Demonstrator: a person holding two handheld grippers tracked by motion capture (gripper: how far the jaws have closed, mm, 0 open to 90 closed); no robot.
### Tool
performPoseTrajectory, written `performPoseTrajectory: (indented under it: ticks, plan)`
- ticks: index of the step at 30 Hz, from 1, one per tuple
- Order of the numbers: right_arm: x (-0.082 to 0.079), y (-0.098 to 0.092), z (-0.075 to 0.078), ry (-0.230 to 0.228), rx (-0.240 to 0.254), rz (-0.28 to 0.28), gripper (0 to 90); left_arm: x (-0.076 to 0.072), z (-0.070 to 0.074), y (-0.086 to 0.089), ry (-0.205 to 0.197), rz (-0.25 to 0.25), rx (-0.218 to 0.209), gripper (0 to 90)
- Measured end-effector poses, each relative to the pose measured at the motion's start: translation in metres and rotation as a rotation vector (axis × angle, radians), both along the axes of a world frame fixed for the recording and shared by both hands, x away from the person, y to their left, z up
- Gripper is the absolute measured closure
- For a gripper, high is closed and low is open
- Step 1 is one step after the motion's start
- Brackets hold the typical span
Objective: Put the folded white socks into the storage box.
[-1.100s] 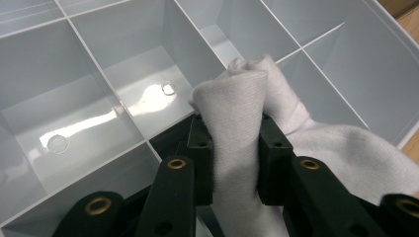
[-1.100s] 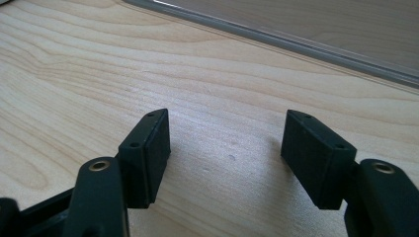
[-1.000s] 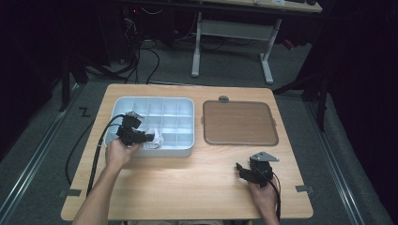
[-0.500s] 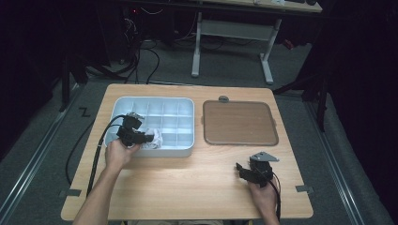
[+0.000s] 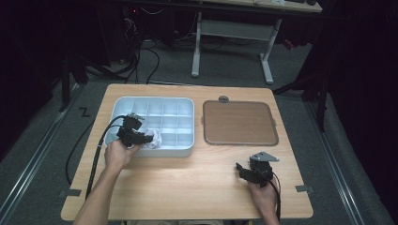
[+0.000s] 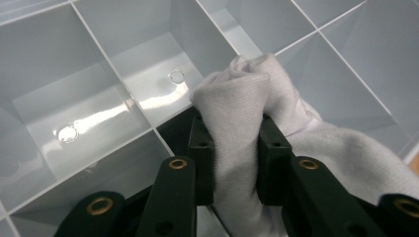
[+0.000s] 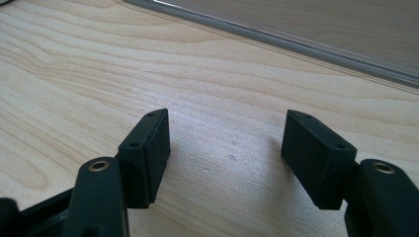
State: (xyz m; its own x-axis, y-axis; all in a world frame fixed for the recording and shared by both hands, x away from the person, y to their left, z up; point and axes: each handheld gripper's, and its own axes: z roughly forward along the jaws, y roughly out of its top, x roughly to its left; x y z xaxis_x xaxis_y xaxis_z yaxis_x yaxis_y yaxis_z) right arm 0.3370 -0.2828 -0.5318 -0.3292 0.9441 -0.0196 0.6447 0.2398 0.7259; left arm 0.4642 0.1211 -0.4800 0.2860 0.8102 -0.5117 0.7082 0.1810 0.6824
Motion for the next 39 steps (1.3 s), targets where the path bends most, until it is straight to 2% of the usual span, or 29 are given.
performPoseTrajectory:
  ticks: [2,4,11,15,20,24,27,29,31,34,39]
  plan:
    - [0.000,0.000,0.000,0.000,0.000,0.000,36.0,-0.001,-0.006,-0.003,0.002,-0.008,0.028,74.4]
    - [0.000,0.000,0.000,0.001,0.001,-0.001,35.9,-0.001,-0.012,-0.011,0.011,-0.022,0.088,75.0]
    - [0.000,0.000,0.000,0.001,0.001,0.000,35.7,0.000,-0.011,-0.010,0.023,-0.023,0.078,74.9]
    - [0.000,0.000,0.000,0.001,0.001,0.000,35.7,-0.002,-0.011,-0.011,-0.004,-0.022,0.091,73.0]
    - [0.000,0.000,0.000,0.001,0.000,0.001,35.7,-0.004,-0.005,-0.009,-0.028,-0.012,0.073,66.6]
    - [0.000,0.000,0.000,0.000,0.000,0.002,35.7,-0.006,-0.001,-0.011,-0.053,-0.003,0.077,59.0]
    - [0.000,0.000,0.000,0.000,0.000,0.002,35.7,-0.006,0.006,-0.008,-0.064,0.012,0.053,50.7]
    - [0.000,0.000,0.000,0.001,0.001,0.000,35.7,-0.008,0.009,-0.006,-0.078,0.020,0.041,49.0]
    - [0.000,0.000,0.000,0.001,0.001,0.000,35.7,-0.011,0.017,-0.004,-0.096,0.025,0.013,47.4]
    - [0.000,0.000,0.000,0.000,0.000,0.001,35.6,-0.018,0.025,-0.005,-0.113,0.014,-0.014,43.1]
    - [0.000,0.000,0.000,0.001,0.001,0.001,35.5,-0.030,0.032,-0.011,-0.131,-0.012,-0.019,37.2]
